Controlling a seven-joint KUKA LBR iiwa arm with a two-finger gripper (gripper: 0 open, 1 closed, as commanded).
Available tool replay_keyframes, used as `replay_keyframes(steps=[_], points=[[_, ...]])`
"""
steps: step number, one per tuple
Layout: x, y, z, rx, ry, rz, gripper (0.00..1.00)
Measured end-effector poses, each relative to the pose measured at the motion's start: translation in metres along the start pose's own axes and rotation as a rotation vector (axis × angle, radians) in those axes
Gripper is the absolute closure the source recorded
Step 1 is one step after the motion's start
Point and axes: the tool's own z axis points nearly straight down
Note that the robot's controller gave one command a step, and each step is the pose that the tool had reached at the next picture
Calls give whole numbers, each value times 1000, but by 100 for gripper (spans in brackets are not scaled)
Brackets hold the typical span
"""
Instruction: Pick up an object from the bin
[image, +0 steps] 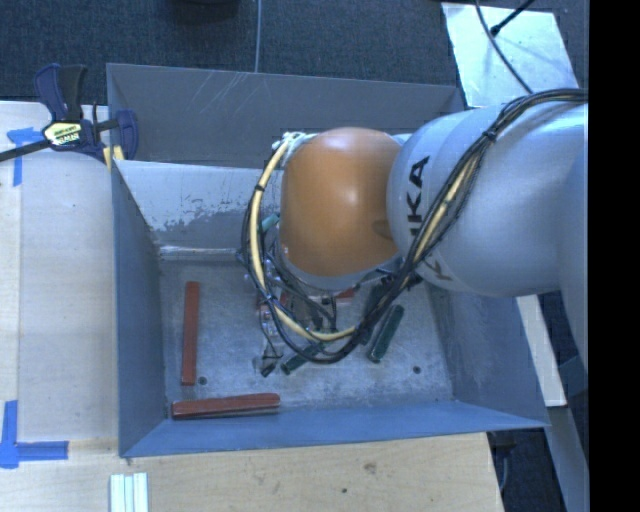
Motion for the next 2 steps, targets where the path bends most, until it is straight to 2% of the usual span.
replay_keyframes(steps=[1,2], points=[[20,37,123,1,-8,-740,0],[-45,73,91,2,-13,-1123,0]])
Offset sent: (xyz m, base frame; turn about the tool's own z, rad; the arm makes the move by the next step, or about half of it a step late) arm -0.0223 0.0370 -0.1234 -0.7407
